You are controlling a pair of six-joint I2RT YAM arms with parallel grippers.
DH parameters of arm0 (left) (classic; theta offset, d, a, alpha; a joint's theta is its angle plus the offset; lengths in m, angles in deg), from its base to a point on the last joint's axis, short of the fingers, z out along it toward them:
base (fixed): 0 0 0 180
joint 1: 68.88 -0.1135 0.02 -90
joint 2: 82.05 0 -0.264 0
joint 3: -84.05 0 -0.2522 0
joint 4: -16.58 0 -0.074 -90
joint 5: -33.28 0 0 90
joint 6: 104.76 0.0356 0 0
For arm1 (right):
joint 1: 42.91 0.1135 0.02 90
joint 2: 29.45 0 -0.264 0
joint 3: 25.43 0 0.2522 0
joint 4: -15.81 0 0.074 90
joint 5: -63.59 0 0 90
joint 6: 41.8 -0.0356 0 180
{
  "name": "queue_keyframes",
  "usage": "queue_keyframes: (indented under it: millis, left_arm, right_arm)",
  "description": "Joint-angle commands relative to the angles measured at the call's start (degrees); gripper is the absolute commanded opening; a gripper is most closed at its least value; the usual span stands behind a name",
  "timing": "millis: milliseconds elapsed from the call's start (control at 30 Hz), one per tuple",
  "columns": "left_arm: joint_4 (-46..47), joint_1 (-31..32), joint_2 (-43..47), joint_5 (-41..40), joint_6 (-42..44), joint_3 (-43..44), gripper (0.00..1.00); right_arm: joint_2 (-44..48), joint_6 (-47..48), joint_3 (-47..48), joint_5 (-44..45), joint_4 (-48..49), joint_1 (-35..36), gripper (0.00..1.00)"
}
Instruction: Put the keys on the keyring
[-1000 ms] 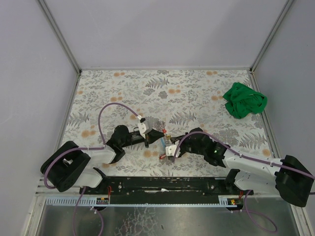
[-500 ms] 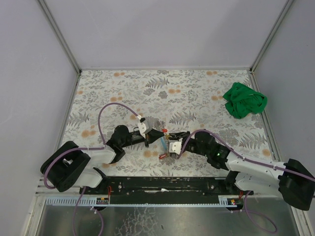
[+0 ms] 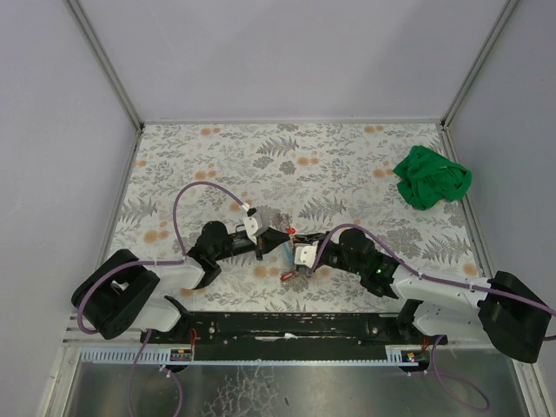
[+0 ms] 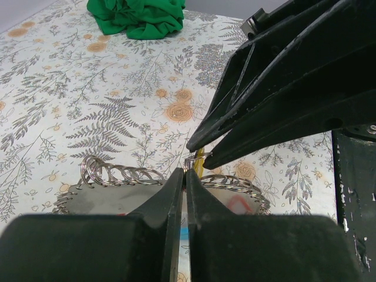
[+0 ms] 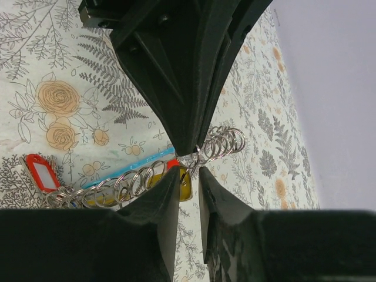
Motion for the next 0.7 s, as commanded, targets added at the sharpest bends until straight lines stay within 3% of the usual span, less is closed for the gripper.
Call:
queue_keyframes:
  millis: [0,133,267,667]
  left_arm:
    - [4.3,0.4,1.0,-0.5,-0.6,0.4,0.00]
    - [5.0,0.4,1.0,-0.5,-1.1,0.3,0.00]
    - [6.9,0.5,0.8,-0.6,-2.4,0.0,0.00]
    - [17.6,2.3,-3.5,-3.4,-8.4,-0.8,0.00]
  right_arm:
    - [-0.8,-1.2,1.9,1.5,4.1,0.1,0.23]
    - [-1.1,-0.8,2.5,1.9,2.0,0.1,0.15]
    - [-1.2,0.9,3.0,1.8,-0.5,0.1,0.01]
    - [-4.6,5.0,3.5,0.0,-2.3,0.1,0.00]
